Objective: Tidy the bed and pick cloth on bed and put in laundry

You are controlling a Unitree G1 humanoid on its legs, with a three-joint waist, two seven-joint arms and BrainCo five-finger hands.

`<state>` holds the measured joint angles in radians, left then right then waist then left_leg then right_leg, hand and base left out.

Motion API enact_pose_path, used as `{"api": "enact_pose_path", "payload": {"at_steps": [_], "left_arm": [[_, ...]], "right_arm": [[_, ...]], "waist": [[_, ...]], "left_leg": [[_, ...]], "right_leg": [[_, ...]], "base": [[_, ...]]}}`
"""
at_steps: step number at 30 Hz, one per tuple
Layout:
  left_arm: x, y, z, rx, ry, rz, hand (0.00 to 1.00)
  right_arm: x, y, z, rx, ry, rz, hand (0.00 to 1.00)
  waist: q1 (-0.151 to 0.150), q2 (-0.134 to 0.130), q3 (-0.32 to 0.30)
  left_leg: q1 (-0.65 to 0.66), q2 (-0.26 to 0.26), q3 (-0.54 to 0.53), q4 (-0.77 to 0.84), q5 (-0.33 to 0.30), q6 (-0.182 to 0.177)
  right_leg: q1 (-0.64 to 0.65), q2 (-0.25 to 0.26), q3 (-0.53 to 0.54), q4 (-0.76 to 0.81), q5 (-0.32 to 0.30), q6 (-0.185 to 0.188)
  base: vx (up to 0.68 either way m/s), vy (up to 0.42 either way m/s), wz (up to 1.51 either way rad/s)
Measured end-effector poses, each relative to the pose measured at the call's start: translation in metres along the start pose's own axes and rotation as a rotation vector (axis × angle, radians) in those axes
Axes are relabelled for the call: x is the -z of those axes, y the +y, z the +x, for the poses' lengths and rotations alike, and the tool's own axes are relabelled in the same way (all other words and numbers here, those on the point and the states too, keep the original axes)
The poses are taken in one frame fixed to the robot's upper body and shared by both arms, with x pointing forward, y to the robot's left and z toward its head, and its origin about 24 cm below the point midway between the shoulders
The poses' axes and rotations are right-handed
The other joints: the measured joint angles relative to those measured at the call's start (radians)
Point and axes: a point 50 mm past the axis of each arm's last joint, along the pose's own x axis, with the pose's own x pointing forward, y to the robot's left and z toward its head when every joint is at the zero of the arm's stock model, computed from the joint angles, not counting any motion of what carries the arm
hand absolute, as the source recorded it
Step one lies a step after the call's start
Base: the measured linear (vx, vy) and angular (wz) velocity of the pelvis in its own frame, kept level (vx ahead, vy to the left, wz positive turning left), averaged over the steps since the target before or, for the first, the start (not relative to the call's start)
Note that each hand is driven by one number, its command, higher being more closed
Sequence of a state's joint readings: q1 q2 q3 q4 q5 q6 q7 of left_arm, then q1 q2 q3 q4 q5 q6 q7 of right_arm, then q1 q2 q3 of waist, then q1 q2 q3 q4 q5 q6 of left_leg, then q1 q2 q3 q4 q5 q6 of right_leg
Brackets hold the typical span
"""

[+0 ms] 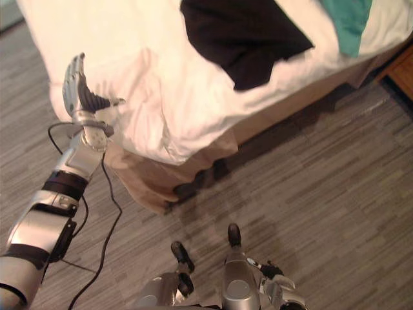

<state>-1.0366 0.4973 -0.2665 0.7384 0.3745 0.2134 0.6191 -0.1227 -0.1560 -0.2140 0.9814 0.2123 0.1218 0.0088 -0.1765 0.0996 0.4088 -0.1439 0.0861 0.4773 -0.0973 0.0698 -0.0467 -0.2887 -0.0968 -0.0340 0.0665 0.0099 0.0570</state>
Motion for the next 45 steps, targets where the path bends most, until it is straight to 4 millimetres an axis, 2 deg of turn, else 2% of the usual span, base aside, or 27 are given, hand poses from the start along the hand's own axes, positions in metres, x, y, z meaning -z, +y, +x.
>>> {"api": "enact_pose_path", "payload": {"at_steps": [3,4,5,6,8,11,14,16,24,28,30,32,33,35,36,38,40,41,42,43,44,45], "left_arm": [[-0.014,0.001,0.006,-0.012,0.019,0.031,0.00],[-0.017,0.001,0.006,-0.012,0.028,0.056,1.00],[-0.021,0.002,0.008,-0.017,0.042,0.068,1.00],[-0.024,0.003,0.009,-0.020,0.046,0.064,1.00],[-0.045,0.009,0.015,-0.050,0.034,0.043,1.00],[-0.061,0.019,0.021,-0.032,-0.010,0.100,1.00],[-0.062,0.021,0.022,0.034,-0.013,0.192,1.00],[-0.060,0.019,0.022,0.071,0.004,0.206,1.00],[-0.049,0.004,0.014,0.198,-0.006,0.191,1.00],[-0.029,-0.020,-0.006,0.315,-0.019,0.112,1.00],[-0.021,-0.030,-0.018,0.351,-0.056,0.089,1.00],[-0.004,-0.044,-0.041,0.408,-0.087,0.057,1.00],[0.002,-0.046,-0.047,0.419,-0.091,0.051,0.00],[0.030,-0.052,-0.076,0.486,-0.095,0.040,0.00],[0.037,-0.052,-0.083,0.498,-0.097,0.043,0.00],[0.064,-0.048,-0.114,0.544,-0.105,0.031,0.00],[0.081,-0.042,-0.136,0.575,-0.105,0.032,0.00],[0.099,-0.039,-0.159,0.615,-0.075,0.026,0.00],[0.106,-0.038,-0.169,0.633,-0.057,0.026,0.00],[0.119,-0.037,-0.189,0.678,-0.028,0.034,0.00],[0.124,-0.037,-0.197,0.698,-0.016,0.039,0.00],[0.133,-0.036,-0.216,0.740,0.016,0.037,0.00]], "right_arm": [[-0.026,0.016,0.000,-0.052,-0.107,0.018,0.00],[-0.033,0.022,0.000,-0.070,-0.135,0.036,0.00],[-0.041,0.030,-0.002,-0.095,-0.174,0.045,0.00],[-0.045,0.033,-0.003,-0.106,-0.196,0.042,0.00],[-0.064,0.044,-0.007,-0.146,-0.271,0.093,0.00],[-0.084,0.053,-0.009,-0.183,-0.327,0.131,0.00],[-0.103,0.060,-0.013,-0.222,-0.387,0.124,0.00],[-0.106,0.060,-0.014,-0.226,-0.396,0.109,0.00],[-0.102,0.047,-0.011,-0.153,-0.387,0.016,0.00],[-0.079,0.034,-0.007,-0.089,-0.330,-0.032,0.00],[-0.066,0.027,-0.006,-0.063,-0.294,-0.036,0.00],[-0.048,0.021,-0.004,-0.033,-0.234,-0.036,0.00],[-0.044,0.019,-0.004,-0.027,-0.220,-0.039,0.00],[-0.031,0.013,-0.002,0.006,-0.166,-0.044,0.00],[-0.028,0.011,-0.002,0.015,-0.154,-0.039,0.00],[-0.001,-0.004,-0.004,0.059,-0.073,-0.020,0.00],[0.016,-0.011,-0.006,0.078,-0.018,-0.018,0.00],[0.032,-0.016,-0.009,0.093,0.034,-0.018,0.00],[0.037,-0.017,-0.010,0.098,0.052,-0.017,0.00],[0.045,-0.019,-0.012,0.104,0.081,-0.015,0.00],[0.048,-0.020,-0.012,0.105,0.091,-0.013,0.00],[0.052,-0.020,-0.013,0.106,0.105,-0.011,0.00]], "waist": [[0.002,-0.009,0.026],[0.005,-0.019,0.034],[0.006,-0.030,0.054],[0.005,-0.033,0.064],[0.016,-0.035,0.070],[0.026,-0.038,0.085],[0.028,-0.035,0.092],[0.023,-0.034,0.092],[0.006,-0.026,0.087],[0.010,-0.002,0.069],[0.022,0.012,0.054],[0.033,0.026,0.005],[0.033,0.027,-0.006],[0.035,0.033,-0.044],[0.036,0.035,-0.052],[0.061,0.032,-0.119],[0.075,0.030,-0.163],[0.088,0.019,-0.191],[0.091,0.016,-0.202],[0.100,0.005,-0.219],[0.108,0.000,-0.222],[0.121,-0.014,-0.234]], "left_leg": [[-0.046,0.002,0.017,0.000,0.011,0.001],[-0.053,0.003,0.031,0.000,0.017,-0.004],[-0.054,0.006,0.047,0.000,0.023,-0.005],[-0.055,0.007,0.055,0.001,0.023,-0.005],[-0.122,0.010,0.072,0.033,0.023,-0.005],[-0.153,0.010,0.099,0.046,0.023,-0.005],[-0.154,0.007,0.122,0.048,0.023,-0.005],[-0.149,-0.003,0.126,0.047,0.022,-0.006],[-0.087,-0.061,0.170,0.010,0.016,-0.006],[-0.024,-0.073,0.170,0.013,0.017,-0.006],[0.003,-0.074,0.170,0.014,0.017,-0.006],[0.019,-0.074,0.162,0.011,0.017,-0.006],[0.025,-0.074,0.155,0.011,0.017,-0.006],[0.067,-0.066,0.113,0.010,0.017,-0.006],[0.079,-0.064,0.105,0.009,0.017,-0.006],[0.110,-0.057,0.055,0.007,0.015,-0.008],[0.122,-0.050,0.023,0.002,0.009,-0.018],[0.140,-0.045,-0.006,0.001,0.004,-0.023],[0.144,-0.044,-0.018,0.001,0.004,-0.023],[0.153,-0.042,-0.038,0.001,0.004,-0.023],[0.162,-0.040,-0.048,0.001,0.004,-0.023],[0.167,-0.037,-0.055,0.001,0.003,-0.024]], "right_leg": [[-0.066,-0.002,0.019,0.029,0.001,-0.001],[-0.083,-0.003,0.027,0.038,0.001,-0.001],[-0.090,-0.003,0.035,0.046,0.001,-0.001],[-0.093,-0.003,0.035,0.049,0.001,-0.001],[-0.168,-0.010,0.044,0.089,0.001,-0.001],[-0.211,-0.014,0.048,0.118,0.000,-0.001],[-0.223,-0.020,0.049,0.133,-0.008,-0.002],[-0.228,-0.031,0.048,0.154,-0.027,0.000],[-0.221,-0.091,0.047,0.242,-0.075,0.037],[-0.148,-0.120,0.003,0.255,-0.087,0.055],[-0.114,-0.128,-0.026,0.257,-0.091,0.059],[-0.082,-0.136,-0.060,0.259,-0.106,0.060],[-0.071,-0.137,-0.069,0.259,-0.109,0.062],[-0.003,-0.137,-0.114,0.243,-0.112,0.062],[0.022,-0.136,-0.128,0.229,-0.112,0.062],[0.108,-0.126,-0.172,0.160,-0.111,0.061],[0.155,-0.114,-0.197,0.118,-0.110,0.060],[0.205,-0.107,-0.222,0.081,-0.109,0.058],[0.222,-0.104,-0.234,0.068,-0.108,0.056],[0.254,-0.095,-0.250,0.043,-0.104,0.053],[0.269,-0.093,-0.257,0.034,-0.101,0.051],[0.288,-0.085,-0.261,0.015,-0.095,0.049]], "base": [[0.02,0.000,-0.12],[0.03,0.008,-0.17],[0.02,-0.001,-0.15],[0.00,0.002,-0.05],[0.00,0.006,0.03],[-0.01,0.012,-0.03],[0.00,0.000,0.00],[0.00,0.008,0.02],[0.06,0.038,0.07],[0.17,-0.017,0.16],[0.15,-0.053,0.16],[0.15,-0.067,0.26],[0.16,-0.086,0.32],[0.19,-0.109,0.33],[0.14,-0.080,0.37],[0.12,-0.062,0.42],[0.13,-0.041,0.45],[0.13,-0.024,0.49],[0.09,-0.019,0.54],[0.05,-0.020,0.36],[0.04,-0.015,0.33],[0.01,-0.004,0.21]]}}
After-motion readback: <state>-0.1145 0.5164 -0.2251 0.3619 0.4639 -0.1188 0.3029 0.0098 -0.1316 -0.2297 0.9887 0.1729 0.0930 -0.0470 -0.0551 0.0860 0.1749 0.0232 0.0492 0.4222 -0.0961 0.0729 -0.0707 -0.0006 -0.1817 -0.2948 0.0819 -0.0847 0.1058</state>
